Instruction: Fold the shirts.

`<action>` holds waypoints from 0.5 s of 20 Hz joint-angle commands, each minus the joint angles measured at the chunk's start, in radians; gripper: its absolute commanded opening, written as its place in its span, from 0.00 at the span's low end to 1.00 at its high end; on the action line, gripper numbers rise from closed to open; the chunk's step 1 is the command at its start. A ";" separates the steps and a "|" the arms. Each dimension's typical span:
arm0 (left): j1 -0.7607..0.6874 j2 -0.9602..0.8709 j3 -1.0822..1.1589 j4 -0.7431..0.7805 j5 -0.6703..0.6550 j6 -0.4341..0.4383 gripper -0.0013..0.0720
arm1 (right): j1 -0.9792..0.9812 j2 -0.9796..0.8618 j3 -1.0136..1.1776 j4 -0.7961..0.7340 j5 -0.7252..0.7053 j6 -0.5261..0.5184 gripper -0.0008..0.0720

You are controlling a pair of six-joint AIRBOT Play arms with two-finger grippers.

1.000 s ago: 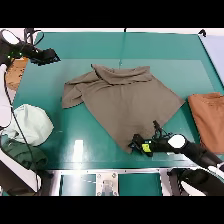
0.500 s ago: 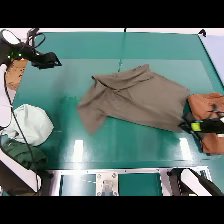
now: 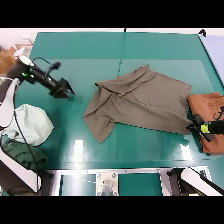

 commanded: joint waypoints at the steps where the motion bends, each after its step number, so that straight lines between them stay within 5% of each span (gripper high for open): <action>1: -0.069 0.001 -0.151 -0.043 0.003 0.087 0.78 | 0.000 -0.023 0.002 0.004 -0.005 -0.023 0.03; 10: -0.316 0.005 -0.157 0.230 0.116 0.101 0.78 | -0.001 -0.023 0.002 0.003 -0.002 -0.033 0.03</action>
